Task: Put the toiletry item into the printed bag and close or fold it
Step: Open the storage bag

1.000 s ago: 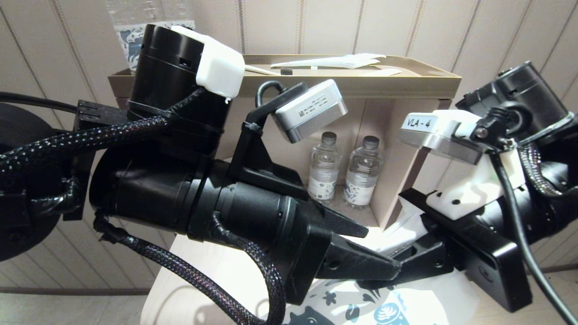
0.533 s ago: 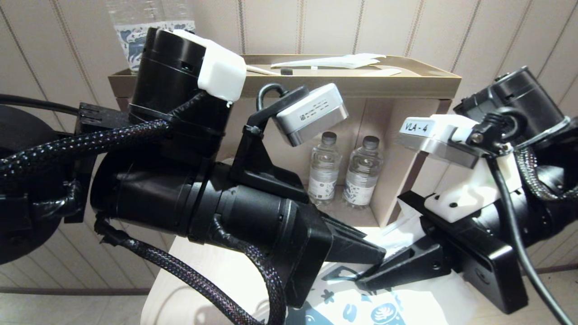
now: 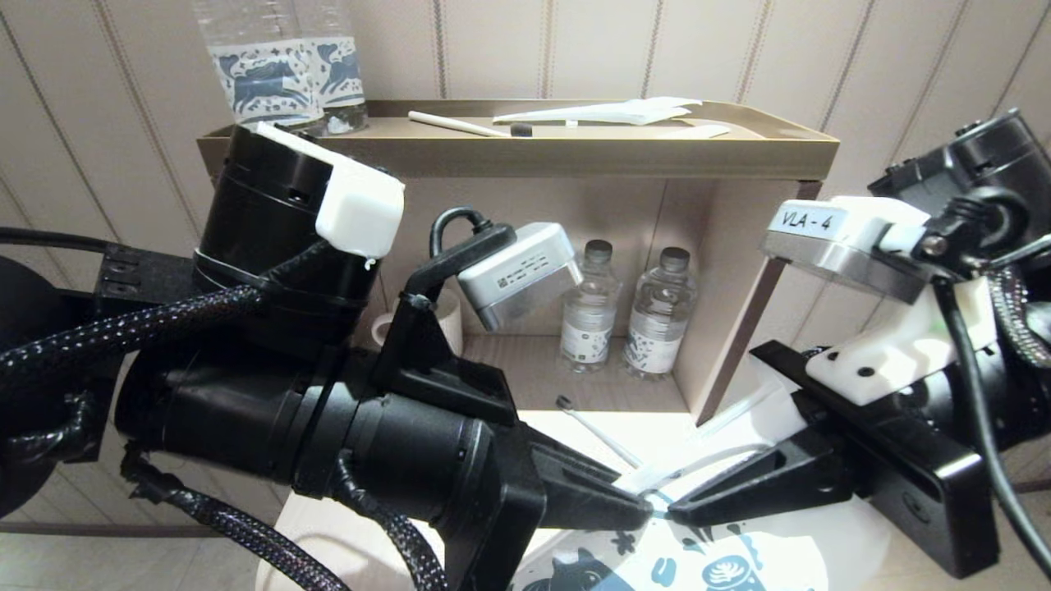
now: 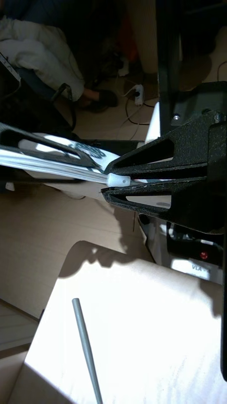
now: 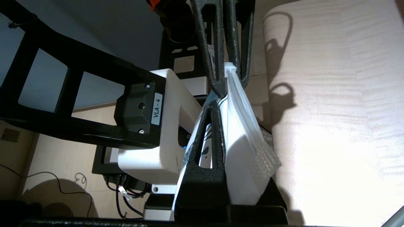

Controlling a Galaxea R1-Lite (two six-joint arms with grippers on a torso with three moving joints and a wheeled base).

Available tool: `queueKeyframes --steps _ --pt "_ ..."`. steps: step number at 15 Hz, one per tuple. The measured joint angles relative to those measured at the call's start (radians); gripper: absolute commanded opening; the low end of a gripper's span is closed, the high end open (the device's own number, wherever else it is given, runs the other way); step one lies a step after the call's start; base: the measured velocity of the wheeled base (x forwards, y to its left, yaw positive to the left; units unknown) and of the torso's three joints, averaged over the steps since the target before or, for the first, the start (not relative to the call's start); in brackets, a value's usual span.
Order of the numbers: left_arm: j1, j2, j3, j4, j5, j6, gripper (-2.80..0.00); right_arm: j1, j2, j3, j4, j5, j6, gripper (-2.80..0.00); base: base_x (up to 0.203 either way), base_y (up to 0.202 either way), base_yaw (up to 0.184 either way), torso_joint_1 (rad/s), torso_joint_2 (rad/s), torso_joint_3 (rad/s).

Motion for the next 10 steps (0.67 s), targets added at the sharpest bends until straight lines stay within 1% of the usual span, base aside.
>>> queueKeyframes --steps 3,7,10 --pt "0.009 -0.027 0.054 -0.001 0.001 0.004 -2.80 -0.003 -0.020 0.009 -0.001 0.000 0.000 -2.80 0.000 0.000 0.000 0.000 0.00 0.000" --pt "0.055 -0.072 0.148 -0.003 -0.004 0.010 -2.80 -0.024 -0.045 0.016 -0.001 0.001 0.000 -2.80 0.000 0.000 0.000 0.000 0.00 0.000" --pt "0.087 -0.115 0.233 -0.047 -0.007 0.007 -2.80 -0.045 -0.062 0.021 -0.002 0.002 0.001 -2.80 0.000 0.000 0.000 0.000 0.00 0.000"
